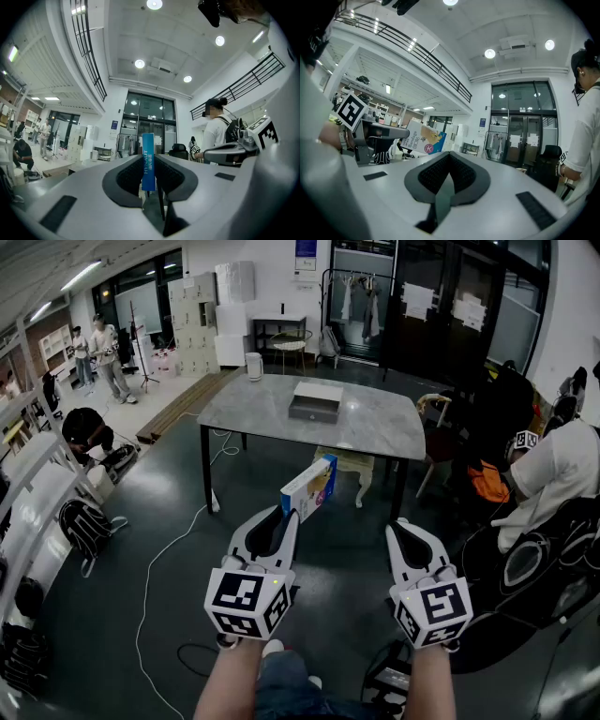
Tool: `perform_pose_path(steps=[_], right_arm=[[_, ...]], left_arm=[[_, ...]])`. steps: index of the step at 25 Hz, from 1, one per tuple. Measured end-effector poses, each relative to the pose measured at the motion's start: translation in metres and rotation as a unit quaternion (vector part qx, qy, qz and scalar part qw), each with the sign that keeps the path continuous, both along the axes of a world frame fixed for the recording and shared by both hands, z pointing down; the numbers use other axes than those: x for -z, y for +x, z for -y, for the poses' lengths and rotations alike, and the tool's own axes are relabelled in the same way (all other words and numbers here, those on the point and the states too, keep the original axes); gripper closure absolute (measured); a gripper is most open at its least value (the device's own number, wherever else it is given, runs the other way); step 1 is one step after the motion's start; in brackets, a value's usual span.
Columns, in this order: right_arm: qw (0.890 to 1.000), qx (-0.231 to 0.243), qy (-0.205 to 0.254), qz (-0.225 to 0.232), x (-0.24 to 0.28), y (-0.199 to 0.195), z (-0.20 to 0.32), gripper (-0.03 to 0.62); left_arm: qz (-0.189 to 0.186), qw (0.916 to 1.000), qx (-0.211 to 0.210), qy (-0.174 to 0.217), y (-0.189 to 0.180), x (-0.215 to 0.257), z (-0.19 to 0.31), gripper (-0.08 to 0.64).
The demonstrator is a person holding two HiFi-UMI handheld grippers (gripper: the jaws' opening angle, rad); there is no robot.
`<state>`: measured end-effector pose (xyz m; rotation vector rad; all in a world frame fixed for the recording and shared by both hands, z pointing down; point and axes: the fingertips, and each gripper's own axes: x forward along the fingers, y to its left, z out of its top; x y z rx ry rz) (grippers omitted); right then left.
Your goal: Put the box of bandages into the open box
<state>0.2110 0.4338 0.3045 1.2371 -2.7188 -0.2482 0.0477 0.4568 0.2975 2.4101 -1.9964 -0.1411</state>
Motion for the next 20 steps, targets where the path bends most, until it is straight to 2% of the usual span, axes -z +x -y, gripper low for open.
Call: perform_pose_path(steps=[11,20], right_arm=[[1.000,0.009,-0.014,0.016,-0.007,-0.019,0.027,0.568],[1.000,0.009,-0.030,0.000,-0.031,-0.051,0.096,0.568]], left_arm=[[0.001,0.9999,0.010,-0.010,-0.017,-0.013,0.018,0.480],[-0.013,0.9995,0.008,-0.026,-0.044,-0.036,0.095,0.480]])
